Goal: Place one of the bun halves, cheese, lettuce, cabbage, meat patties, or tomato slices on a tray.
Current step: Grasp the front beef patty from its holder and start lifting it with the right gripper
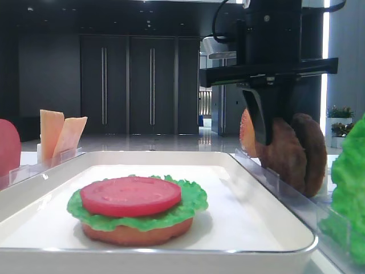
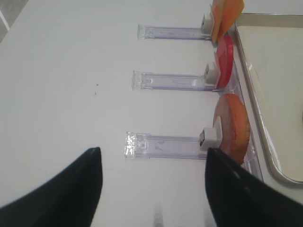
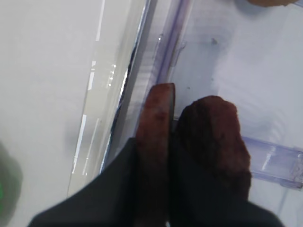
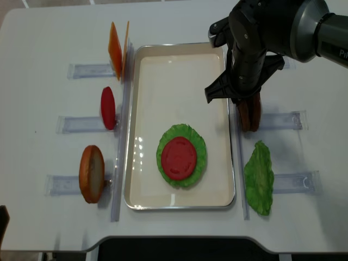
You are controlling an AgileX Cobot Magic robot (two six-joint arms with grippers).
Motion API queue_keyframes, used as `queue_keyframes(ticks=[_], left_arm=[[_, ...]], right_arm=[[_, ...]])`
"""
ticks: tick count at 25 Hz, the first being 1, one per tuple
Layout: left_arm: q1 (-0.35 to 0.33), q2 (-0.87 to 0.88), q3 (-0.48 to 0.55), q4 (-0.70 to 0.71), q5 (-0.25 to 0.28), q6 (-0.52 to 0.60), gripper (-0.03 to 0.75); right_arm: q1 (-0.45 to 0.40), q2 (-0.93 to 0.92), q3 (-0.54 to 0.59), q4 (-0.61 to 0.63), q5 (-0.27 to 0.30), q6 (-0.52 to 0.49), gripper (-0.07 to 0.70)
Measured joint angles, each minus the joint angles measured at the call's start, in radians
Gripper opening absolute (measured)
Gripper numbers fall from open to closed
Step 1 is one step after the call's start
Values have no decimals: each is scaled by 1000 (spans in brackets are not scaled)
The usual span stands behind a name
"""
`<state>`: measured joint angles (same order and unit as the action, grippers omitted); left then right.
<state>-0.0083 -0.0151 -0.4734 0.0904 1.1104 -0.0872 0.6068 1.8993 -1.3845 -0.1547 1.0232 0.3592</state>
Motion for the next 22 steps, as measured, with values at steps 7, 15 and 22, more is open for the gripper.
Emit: queue_keyframes(ticks=[7, 15, 22], left_arm=[[0, 0, 0, 0, 0, 0, 517], [0, 0, 0, 0, 0, 0, 517], [0, 0, 0, 0, 0, 0, 517]], right_arm=[[0, -1, 0, 4, 0, -17, 118], [0, -1, 0, 4, 0, -20, 123], [0, -1, 0, 5, 0, -20, 124]])
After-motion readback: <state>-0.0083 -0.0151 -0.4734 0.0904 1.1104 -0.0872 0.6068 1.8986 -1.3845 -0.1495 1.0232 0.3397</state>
